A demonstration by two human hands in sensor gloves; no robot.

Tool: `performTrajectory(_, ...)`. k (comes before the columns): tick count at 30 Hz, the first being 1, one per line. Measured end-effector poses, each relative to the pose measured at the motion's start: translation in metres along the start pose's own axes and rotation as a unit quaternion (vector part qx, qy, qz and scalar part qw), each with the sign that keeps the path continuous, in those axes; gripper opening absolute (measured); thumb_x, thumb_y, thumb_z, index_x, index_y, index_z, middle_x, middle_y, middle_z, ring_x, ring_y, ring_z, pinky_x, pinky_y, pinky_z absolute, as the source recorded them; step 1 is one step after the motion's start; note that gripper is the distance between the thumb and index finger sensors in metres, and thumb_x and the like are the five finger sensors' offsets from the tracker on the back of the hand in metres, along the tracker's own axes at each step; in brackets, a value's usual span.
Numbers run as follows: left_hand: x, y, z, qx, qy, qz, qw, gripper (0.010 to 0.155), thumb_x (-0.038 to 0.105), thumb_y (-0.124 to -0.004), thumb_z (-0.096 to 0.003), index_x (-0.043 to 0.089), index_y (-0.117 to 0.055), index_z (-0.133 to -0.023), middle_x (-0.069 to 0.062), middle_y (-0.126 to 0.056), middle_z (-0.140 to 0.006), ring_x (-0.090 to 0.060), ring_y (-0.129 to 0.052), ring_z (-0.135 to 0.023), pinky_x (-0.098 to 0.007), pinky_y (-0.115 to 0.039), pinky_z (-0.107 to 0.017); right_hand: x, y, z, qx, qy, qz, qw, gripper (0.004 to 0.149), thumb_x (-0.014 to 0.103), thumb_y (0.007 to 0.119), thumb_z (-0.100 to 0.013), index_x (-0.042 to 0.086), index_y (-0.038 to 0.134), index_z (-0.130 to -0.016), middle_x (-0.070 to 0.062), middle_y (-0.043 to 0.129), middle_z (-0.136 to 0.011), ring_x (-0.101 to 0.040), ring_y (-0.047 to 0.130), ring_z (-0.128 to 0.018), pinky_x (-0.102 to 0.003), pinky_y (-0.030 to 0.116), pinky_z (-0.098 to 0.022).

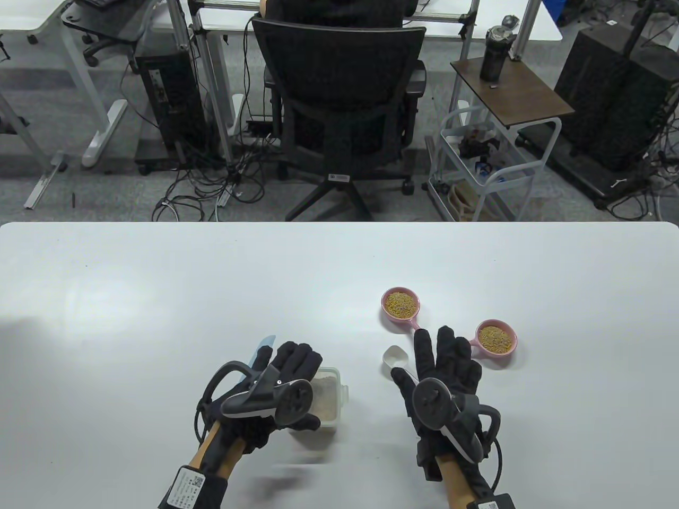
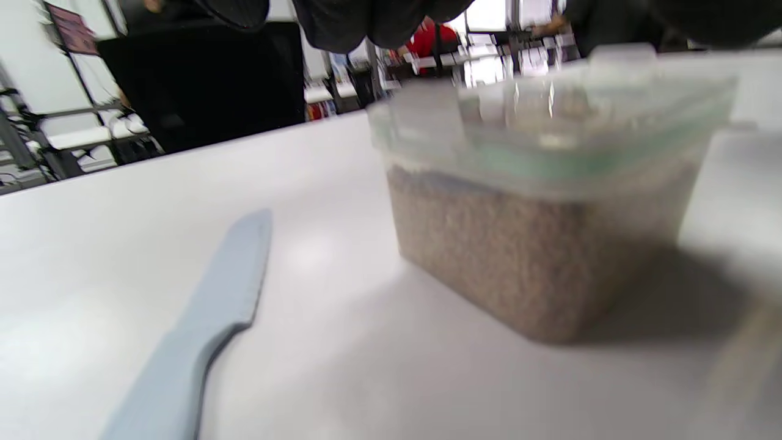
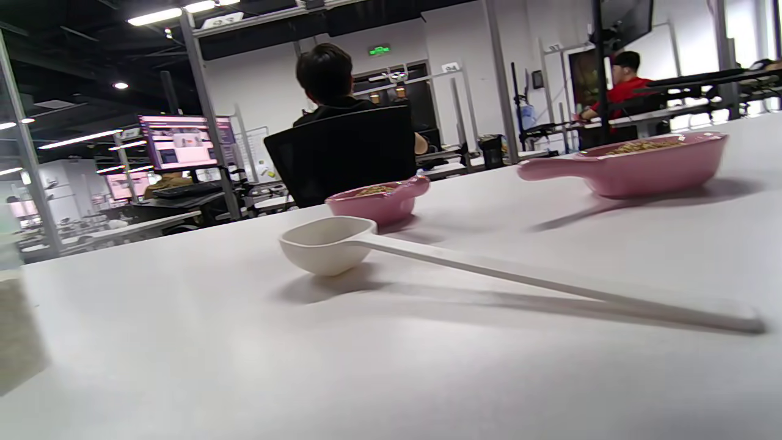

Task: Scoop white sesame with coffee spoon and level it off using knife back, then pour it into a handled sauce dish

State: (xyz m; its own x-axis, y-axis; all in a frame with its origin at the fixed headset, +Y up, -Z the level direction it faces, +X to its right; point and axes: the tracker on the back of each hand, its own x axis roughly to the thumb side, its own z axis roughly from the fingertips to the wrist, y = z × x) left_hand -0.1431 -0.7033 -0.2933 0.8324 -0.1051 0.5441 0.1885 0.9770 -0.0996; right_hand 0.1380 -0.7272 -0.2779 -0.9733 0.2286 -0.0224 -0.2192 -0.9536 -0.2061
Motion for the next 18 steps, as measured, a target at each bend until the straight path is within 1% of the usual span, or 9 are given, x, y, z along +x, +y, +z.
performTrajectory(2, -0.005, 0.003, 0.01, 0.019, 0.012, 0.02, 1.0, 0.103, 0.077, -0.06, -0.0442, 0.022, -0.025, -0.124, -0.008, -0.037, -0.133, -0.037, -0.045, -0.124, -0.063, -0.043, -0.085, 0.011, 0.002, 0.003, -0.006, -0.024, 0.009, 1.0, 0.075, 0.063, 0.05, -0.056, 0.032, 0.029, -0.12, -0.012, 0.019, -0.126, -0.045, 0.023, -0.112, -0.068, 0.03, -0.074)
performTrajectory(4, -0.006, -0.001, 0.019, 0.029, 0.017, 0.038, 0.999, 0.103, 0.077, -0.06, -0.0451, 0.021, -0.024, -0.124, -0.009, -0.036, -0.133, -0.038, -0.042, -0.124, -0.063, -0.043, -0.085, 0.029, 0.005, 0.008, -0.008, -0.062, 0.023, 0.998, 0.074, 0.063, 0.05, -0.056, 0.031, 0.031, -0.12, -0.011, 0.02, -0.126, -0.045, 0.024, -0.112, -0.068, 0.031, -0.074)
performTrajectory(6, -0.002, -0.006, 0.023, 0.031, 0.015, 0.037, 0.999, 0.103, 0.076, -0.06, -0.0453, 0.021, -0.023, -0.124, -0.009, -0.034, -0.133, -0.04, -0.038, -0.123, -0.063, -0.043, -0.085, 0.044, 0.007, 0.013, -0.013, -0.095, 0.029, 0.995, 0.072, 0.063, 0.05, -0.056, 0.032, 0.036, -0.119, -0.009, 0.023, -0.127, -0.045, 0.027, -0.112, -0.067, 0.033, -0.074)
performTrajectory(8, 0.002, -0.014, 0.026, 0.02, 0.013, 0.023, 0.999, 0.103, 0.077, -0.059, -0.0455, 0.022, -0.023, -0.124, -0.009, -0.032, -0.133, -0.04, -0.035, -0.123, -0.064, -0.042, -0.085, 0.06, 0.011, 0.02, -0.008, -0.131, 0.028, 0.991, 0.071, 0.063, 0.051, -0.056, 0.032, 0.04, -0.119, -0.008, 0.028, -0.127, -0.044, 0.031, -0.112, -0.066, 0.034, -0.075)
performTrajectory(10, 0.006, -0.022, 0.029, 0.004, 0.017, 0.009, 1.0, 0.102, 0.077, -0.057, -0.0459, 0.022, -0.023, -0.125, -0.009, -0.032, -0.133, -0.04, -0.035, -0.123, -0.064, -0.042, -0.085, 0.074, 0.018, 0.025, 0.018, -0.162, 0.031, 0.986, 0.07, 0.063, 0.051, -0.056, 0.032, 0.042, -0.118, -0.007, 0.033, -0.127, -0.042, 0.036, -0.113, -0.065, 0.036, -0.075)
performTrajectory(12, 0.007, -0.03, 0.032, -0.007, 0.031, 0.009, 0.999, 0.102, 0.077, -0.055, -0.0463, 0.02, -0.023, -0.124, -0.011, -0.032, -0.133, -0.041, -0.036, -0.123, -0.065, -0.043, -0.085, 0.084, 0.026, 0.029, 0.047, -0.181, 0.042, 0.981, 0.072, 0.062, 0.051, -0.056, 0.03, 0.04, -0.119, -0.006, 0.034, -0.127, -0.04, 0.037, -0.113, -0.064, 0.036, -0.076)
performTrajectory(14, 0.003, -0.036, 0.036, -0.009, 0.043, 0.009, 0.999, 0.103, 0.077, -0.054, -0.0467, 0.018, -0.023, -0.124, -0.012, -0.033, -0.133, -0.043, -0.038, -0.122, -0.065, -0.044, -0.084, 0.089, 0.034, 0.03, 0.064, -0.187, 0.054, 0.979, 0.076, 0.062, 0.05, -0.056, 0.024, 0.034, -0.12, -0.007, 0.034, -0.126, -0.039, 0.038, -0.113, -0.063, 0.037, -0.076)
performTrajectory(17, -0.005, -0.044, 0.039, -0.001, 0.053, 0.037, 0.998, 0.102, 0.077, -0.054, -0.0474, 0.016, -0.024, -0.124, -0.013, -0.037, -0.132, -0.044, -0.043, -0.122, -0.066, -0.046, -0.083, 0.089, 0.04, 0.028, 0.088, -0.185, 0.058, 0.977, 0.076, 0.062, 0.049, -0.056, 0.024, 0.036, -0.12, -0.008, 0.036, -0.126, -0.039, 0.04, -0.113, -0.063, 0.038, -0.076)
performTrajectory(18, -0.006, -0.046, 0.04, 0.002, 0.052, 0.051, 0.997, 0.102, 0.076, -0.054, -0.0476, 0.015, -0.024, -0.124, -0.014, -0.038, -0.132, -0.044, -0.045, -0.122, -0.065, -0.047, -0.083, 0.088, 0.042, 0.028, 0.096, -0.182, 0.044, 0.978, 0.075, 0.062, 0.049, -0.056, 0.023, 0.038, -0.12, -0.008, 0.037, -0.126, -0.039, 0.041, -0.113, -0.063, 0.039, -0.076)
